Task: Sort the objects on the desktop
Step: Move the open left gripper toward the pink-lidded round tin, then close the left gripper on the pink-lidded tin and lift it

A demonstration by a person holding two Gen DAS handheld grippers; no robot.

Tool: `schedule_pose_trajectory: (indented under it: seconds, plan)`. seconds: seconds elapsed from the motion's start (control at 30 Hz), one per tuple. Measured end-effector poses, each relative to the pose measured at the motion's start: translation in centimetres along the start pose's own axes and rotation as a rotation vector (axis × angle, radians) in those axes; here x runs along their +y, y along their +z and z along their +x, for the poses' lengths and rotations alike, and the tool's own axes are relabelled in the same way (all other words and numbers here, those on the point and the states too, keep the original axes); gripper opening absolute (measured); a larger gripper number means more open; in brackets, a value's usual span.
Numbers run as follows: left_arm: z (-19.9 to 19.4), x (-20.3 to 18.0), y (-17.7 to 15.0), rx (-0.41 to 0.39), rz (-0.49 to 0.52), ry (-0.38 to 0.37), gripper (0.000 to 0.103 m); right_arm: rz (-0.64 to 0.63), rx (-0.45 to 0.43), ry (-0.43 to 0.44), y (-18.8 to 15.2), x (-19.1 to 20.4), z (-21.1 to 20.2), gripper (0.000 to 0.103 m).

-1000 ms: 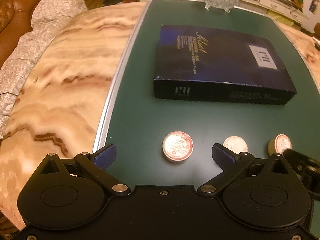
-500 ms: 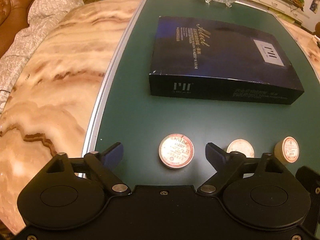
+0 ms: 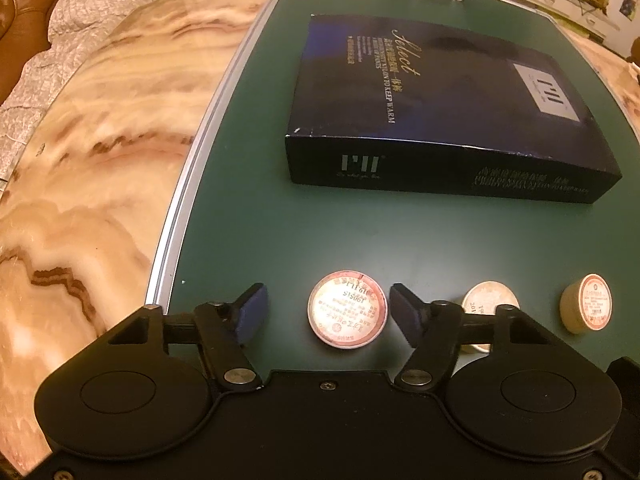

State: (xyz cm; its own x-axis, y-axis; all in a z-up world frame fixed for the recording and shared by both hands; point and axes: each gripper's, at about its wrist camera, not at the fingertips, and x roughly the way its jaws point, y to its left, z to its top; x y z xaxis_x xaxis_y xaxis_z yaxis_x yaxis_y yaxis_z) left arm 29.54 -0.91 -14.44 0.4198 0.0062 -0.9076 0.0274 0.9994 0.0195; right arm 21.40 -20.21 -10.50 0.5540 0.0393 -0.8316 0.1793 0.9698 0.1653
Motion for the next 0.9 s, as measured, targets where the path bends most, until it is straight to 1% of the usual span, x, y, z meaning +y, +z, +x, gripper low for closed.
schedule_pose_trajectory:
  seconds: [0.27,0.67,0.8,0.9]
  plan:
    - [0.1,0.1,0.0,0.008,-0.005,-0.004,0.041,0.004,0.000,-0.001,-0.3,-0.1,0.0,0.103]
    - [-0.3,0.2,0.0,0.002,-0.006,0.005,0.041,0.013,-0.002,-0.002,-0.4,-0.4,-0.3,0.103]
    - [-1.6,0.3,0.0,-0.011,0.000,0.010,0.041,0.013,-0.007,0.000,-0.4,-0.3,-0.7,0.103]
    - [-3.8,0.4,-0.3,-0.029,0.010,0.005,0.041,0.013,-0.013,-0.001,-0.2,-0.4,-1.2,0.103]
